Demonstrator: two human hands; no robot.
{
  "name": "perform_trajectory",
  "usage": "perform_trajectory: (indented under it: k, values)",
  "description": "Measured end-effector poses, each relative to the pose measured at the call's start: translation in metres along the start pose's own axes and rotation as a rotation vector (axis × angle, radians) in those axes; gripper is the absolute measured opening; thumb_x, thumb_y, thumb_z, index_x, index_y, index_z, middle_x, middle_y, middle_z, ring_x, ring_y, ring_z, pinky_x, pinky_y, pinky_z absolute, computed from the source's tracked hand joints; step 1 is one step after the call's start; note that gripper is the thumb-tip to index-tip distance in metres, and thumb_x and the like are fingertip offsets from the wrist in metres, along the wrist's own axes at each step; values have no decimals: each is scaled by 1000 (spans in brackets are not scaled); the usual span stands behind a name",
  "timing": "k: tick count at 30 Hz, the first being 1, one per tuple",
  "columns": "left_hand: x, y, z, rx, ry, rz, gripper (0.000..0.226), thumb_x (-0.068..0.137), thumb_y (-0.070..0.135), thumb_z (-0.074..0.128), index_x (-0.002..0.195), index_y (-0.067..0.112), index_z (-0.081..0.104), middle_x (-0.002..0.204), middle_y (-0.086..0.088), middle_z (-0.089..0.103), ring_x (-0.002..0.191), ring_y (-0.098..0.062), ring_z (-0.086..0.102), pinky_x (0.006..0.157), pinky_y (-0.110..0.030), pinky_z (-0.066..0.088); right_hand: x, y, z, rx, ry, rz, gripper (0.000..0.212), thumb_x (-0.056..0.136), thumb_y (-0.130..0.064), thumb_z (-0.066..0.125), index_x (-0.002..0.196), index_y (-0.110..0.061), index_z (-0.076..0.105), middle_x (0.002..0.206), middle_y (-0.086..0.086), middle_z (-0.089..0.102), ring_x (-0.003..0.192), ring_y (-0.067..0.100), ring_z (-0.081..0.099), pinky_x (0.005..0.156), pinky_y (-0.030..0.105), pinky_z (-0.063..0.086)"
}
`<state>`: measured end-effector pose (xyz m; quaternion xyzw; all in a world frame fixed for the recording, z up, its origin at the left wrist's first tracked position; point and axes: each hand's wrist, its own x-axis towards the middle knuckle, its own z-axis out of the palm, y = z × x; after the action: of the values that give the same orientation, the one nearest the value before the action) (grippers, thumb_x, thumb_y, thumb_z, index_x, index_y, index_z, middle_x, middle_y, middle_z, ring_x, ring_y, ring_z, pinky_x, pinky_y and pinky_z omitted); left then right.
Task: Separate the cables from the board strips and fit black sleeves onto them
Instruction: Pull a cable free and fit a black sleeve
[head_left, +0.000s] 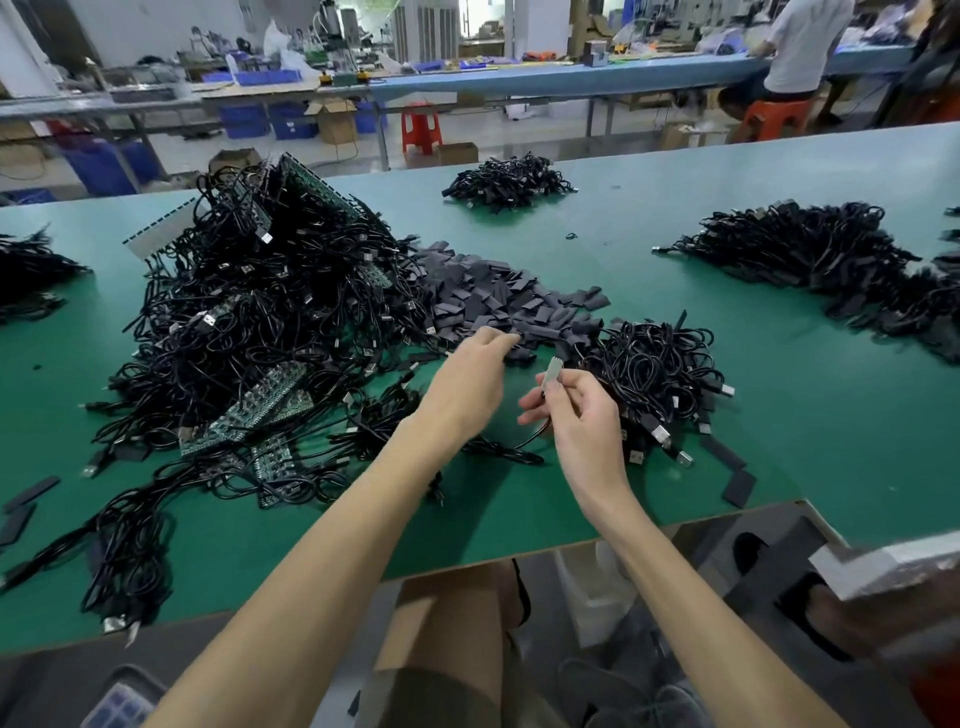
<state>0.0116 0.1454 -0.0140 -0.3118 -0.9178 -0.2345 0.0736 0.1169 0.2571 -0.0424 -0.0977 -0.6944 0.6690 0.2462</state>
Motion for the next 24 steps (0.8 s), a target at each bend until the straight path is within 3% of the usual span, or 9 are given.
perform_trajectory:
  k: [2,5,7,10,13,17,20,22,24]
  values:
    - [18,4,10,38,-105,-1,55,100,-3,44,154,12,42,158,-6,41,141,-25,43,117,-40,36,1,0,0,-11,-10,-4,15,107,-12,50,102,-14,64,76,-1,69,67,11,66,67,23,52]
    - [34,1,24,183,-234,-33,53,103,10,44,155,18,41,162,-3,36,145,-25,39,115,-44,36,1,1,-1,-38,-9,-9,17,107,-14,50,105,-17,66,75,-4,63,66,6,59,67,25,51]
    - [34,-5,30,238,-171,-45,42,105,16,46,147,18,52,152,-5,49,137,-28,46,108,-43,41,0,2,-1,-58,-6,-10,18,107,-16,50,106,-18,67,74,-7,61,65,4,56,66,23,49]
    - [26,-11,34,150,10,-22,22,102,15,56,117,10,70,124,-10,63,116,-31,54,93,-44,47,0,2,-2,-69,-16,-6,18,107,-17,50,104,-19,68,71,-9,61,64,3,55,63,23,48]
    - [19,-12,29,165,58,11,16,101,17,59,107,8,70,121,-7,62,111,-27,52,88,-40,48,0,1,-1,-89,-23,-8,18,107,-16,51,105,-18,68,72,-8,62,64,4,56,64,25,49]
    - [13,-7,21,218,152,-15,19,102,24,59,107,11,72,124,-2,60,117,-25,50,96,-41,41,-1,1,-1,-104,-29,-24,17,107,-16,51,105,-17,68,73,-6,62,66,4,57,66,26,51]
    - [5,1,11,-228,287,-162,13,102,14,59,97,7,69,103,-4,69,94,-21,65,85,-40,52,-1,1,-1,-110,-34,-26,17,107,-17,51,105,-16,68,73,-7,62,66,5,57,67,28,51]
    - [-4,5,5,-674,189,-208,12,101,9,61,93,4,69,83,-9,73,72,-20,72,69,-36,58,-1,0,-2,-114,-39,-37,17,107,-17,52,103,-16,68,73,-6,63,66,6,58,68,30,51]
    - [-19,3,3,-924,44,-184,13,100,10,63,94,3,72,78,-16,73,65,-21,71,62,-35,60,-1,0,-2,-96,-55,-45,17,107,-16,53,102,-13,69,72,-5,66,66,8,62,68,32,54]
